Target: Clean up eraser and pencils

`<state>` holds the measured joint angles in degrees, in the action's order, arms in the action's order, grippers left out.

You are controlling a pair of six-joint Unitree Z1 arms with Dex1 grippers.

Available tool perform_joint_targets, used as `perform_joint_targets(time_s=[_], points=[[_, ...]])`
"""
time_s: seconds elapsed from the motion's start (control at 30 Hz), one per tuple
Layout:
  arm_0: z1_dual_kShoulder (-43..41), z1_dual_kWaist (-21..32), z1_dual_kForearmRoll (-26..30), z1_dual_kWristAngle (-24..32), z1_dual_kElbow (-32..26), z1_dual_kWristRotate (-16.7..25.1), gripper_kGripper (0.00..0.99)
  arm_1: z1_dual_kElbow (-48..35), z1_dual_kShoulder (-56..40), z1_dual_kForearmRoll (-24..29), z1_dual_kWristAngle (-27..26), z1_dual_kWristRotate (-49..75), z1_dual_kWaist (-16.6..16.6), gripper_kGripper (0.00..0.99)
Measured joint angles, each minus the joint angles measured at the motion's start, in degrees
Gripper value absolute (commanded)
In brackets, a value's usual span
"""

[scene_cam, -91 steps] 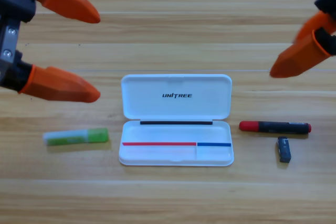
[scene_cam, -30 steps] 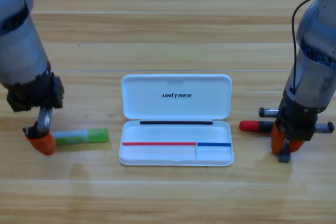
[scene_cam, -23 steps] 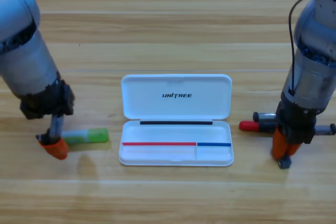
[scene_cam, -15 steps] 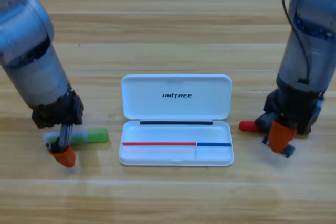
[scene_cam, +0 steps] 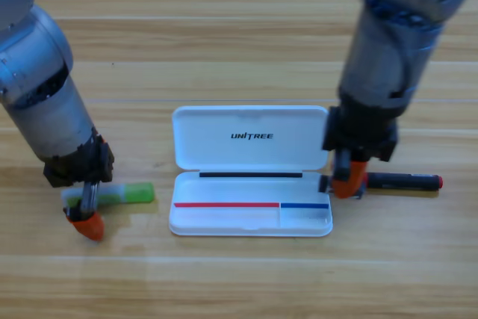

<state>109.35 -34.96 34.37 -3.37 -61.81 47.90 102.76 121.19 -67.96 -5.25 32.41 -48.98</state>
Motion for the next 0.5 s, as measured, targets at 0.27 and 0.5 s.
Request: perform_joint_targets(time_s=[0.27,0.5], points=[[1.3,0.2,-2.1,0.5,0.1,0.2,0.990,5.7,6.5,-0.7,0.0,3.1,-1.4,0.000],[1.5,0.3,-2.9,0.8,0.1,0.3,0.957,7.2,9.2,-0.7,0.0,3.7,-1.6,0.000]])
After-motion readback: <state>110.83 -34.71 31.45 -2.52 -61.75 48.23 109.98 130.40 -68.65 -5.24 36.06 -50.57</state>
